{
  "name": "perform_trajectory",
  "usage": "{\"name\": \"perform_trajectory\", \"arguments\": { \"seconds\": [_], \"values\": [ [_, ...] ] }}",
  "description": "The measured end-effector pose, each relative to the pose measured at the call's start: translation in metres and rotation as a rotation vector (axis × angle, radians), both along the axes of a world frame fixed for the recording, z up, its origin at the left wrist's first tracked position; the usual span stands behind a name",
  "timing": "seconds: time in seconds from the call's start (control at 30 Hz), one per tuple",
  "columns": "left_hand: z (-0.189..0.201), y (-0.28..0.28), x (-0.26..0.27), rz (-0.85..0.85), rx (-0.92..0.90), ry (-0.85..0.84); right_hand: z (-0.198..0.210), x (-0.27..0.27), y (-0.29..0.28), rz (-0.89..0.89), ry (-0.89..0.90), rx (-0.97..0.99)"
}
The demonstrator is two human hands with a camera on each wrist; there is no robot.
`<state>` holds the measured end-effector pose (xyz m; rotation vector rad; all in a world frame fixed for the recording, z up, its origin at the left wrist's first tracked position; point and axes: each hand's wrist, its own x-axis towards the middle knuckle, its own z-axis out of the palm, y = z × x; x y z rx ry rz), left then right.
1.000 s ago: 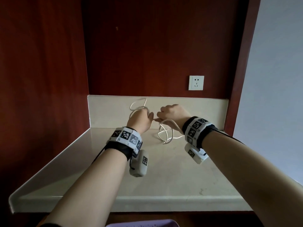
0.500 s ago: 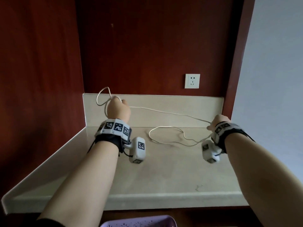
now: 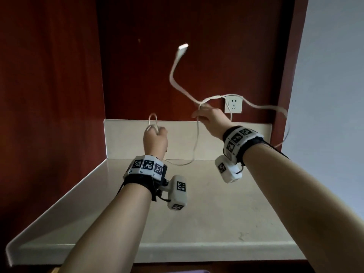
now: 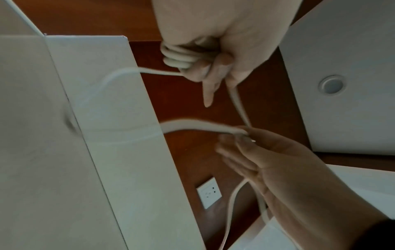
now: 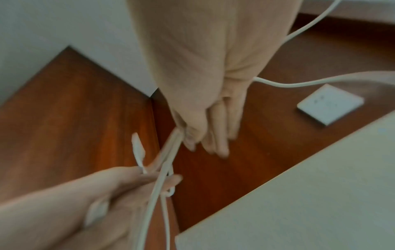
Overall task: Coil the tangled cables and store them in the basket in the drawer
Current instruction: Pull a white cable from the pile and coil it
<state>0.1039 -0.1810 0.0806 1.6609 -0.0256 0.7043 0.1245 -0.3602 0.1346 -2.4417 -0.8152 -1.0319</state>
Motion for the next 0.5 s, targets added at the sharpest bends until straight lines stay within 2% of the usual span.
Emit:
{"name": "perform_trajectory", "arguments": {
  "seconds": [0.07,0.13,0.2,0.3,0.33,0.43,0.5],
  "values": [
    [0.007,-0.008,-0.006,-0.122,-0.047,-0.062,0.002,-0.005,0.014,-0.004,0.288,0.063],
    [0.008,-0.015,-0.011,-0.216,0.007,-0.033,-0.001,-0.009,0.024,-0.034,0.517,0.013],
    [0.007,-0.016,-0.013,-0.274,0.104,0.022,-0.007,-0.014,0.029,-0.107,0.643,-0.105],
    [0.004,-0.013,-0.012,-0.356,0.375,0.122,-0.016,-0.018,0.026,-0.212,0.743,-0.248],
    [0.003,-0.011,-0.012,-0.345,0.407,0.139,-0.019,-0.018,0.023,-0.219,0.766,-0.266],
    [-0.001,-0.008,-0.006,-0.239,0.249,0.113,-0.027,-0.016,0.014,-0.228,0.822,-0.235],
    [-0.004,-0.008,-0.002,-0.161,0.124,0.085,-0.034,-0.013,0.006,-0.302,0.820,-0.268]
  ]
}}
